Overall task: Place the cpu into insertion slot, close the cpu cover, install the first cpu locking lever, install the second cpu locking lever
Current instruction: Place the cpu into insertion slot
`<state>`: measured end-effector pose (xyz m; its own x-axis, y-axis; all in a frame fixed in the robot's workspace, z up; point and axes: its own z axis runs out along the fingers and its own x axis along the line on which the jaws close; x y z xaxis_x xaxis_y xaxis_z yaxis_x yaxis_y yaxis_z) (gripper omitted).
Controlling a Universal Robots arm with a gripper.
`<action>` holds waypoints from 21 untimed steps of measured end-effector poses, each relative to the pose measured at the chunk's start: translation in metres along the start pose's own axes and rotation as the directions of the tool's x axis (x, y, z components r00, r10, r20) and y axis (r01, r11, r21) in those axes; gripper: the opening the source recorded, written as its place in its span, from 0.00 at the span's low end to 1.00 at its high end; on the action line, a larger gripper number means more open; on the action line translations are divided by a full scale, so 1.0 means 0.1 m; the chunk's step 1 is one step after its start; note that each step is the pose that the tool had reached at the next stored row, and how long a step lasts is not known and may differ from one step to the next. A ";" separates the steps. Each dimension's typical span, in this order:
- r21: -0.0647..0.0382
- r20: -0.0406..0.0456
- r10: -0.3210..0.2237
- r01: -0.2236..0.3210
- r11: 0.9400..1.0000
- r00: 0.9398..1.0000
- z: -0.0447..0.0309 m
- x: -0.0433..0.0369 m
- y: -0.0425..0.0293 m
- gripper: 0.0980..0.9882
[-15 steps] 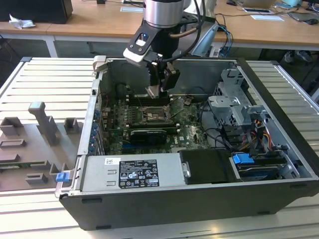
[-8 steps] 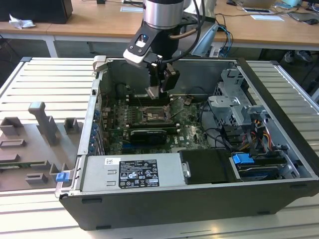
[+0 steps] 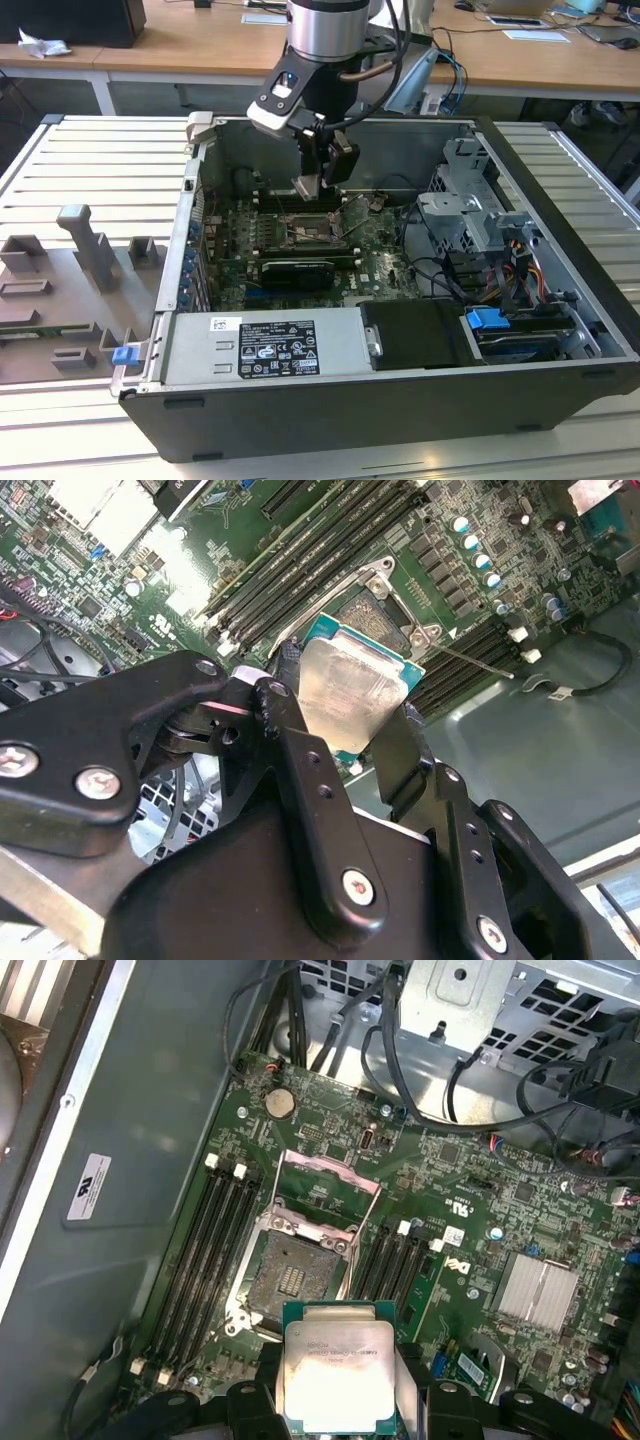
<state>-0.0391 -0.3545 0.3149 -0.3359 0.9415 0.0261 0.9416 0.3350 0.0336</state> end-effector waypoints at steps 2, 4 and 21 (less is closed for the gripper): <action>0.000 0.000 0.001 -0.001 1.000 1.000 0.006 0.000 0.000 0.48; 0.000 0.000 0.002 -0.002 1.000 1.000 0.012 0.000 0.000 0.48; 0.003 -0.001 0.015 -0.015 1.000 1.000 0.087 -0.002 -0.003 0.48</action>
<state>-0.0391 -0.3545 0.3062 -0.3222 0.9463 0.0271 0.9465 0.3214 0.0307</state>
